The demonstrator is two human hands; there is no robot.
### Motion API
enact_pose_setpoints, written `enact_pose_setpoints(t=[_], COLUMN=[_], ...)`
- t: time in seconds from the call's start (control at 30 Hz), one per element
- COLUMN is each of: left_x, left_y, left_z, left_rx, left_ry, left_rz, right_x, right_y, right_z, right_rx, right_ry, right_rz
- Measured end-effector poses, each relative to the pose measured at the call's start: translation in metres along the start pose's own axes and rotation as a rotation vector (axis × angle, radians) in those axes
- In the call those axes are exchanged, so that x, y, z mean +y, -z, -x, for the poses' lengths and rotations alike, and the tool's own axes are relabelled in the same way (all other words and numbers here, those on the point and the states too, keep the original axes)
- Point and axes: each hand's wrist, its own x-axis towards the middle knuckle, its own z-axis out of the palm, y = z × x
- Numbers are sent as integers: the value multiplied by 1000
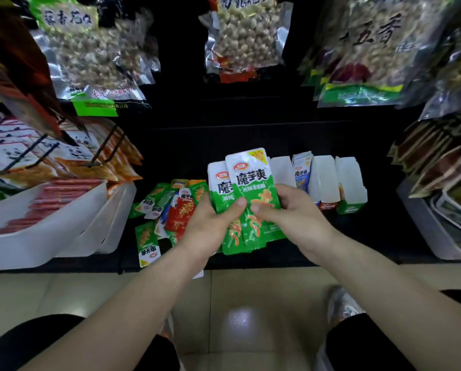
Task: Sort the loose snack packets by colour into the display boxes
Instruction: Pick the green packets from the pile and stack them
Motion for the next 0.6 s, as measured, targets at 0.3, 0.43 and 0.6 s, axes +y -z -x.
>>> enact_pose_setpoints(t=[0.3,0.43,0.6], left_x=[-23,-34,-33], left_y=[-4,-7,-6], left_z=[-34,-47,-56], left_rx=[17,46,45], left_ry=[55,140,139], left_rz=[149,162,230], right_x=[19,29,36], right_y=[0,9,23], right_z=[-34,-40,-47], right_rx=[-59,-62,23], right_ry=[-101,-145,-161], right_rz=[-31,-45,-67])
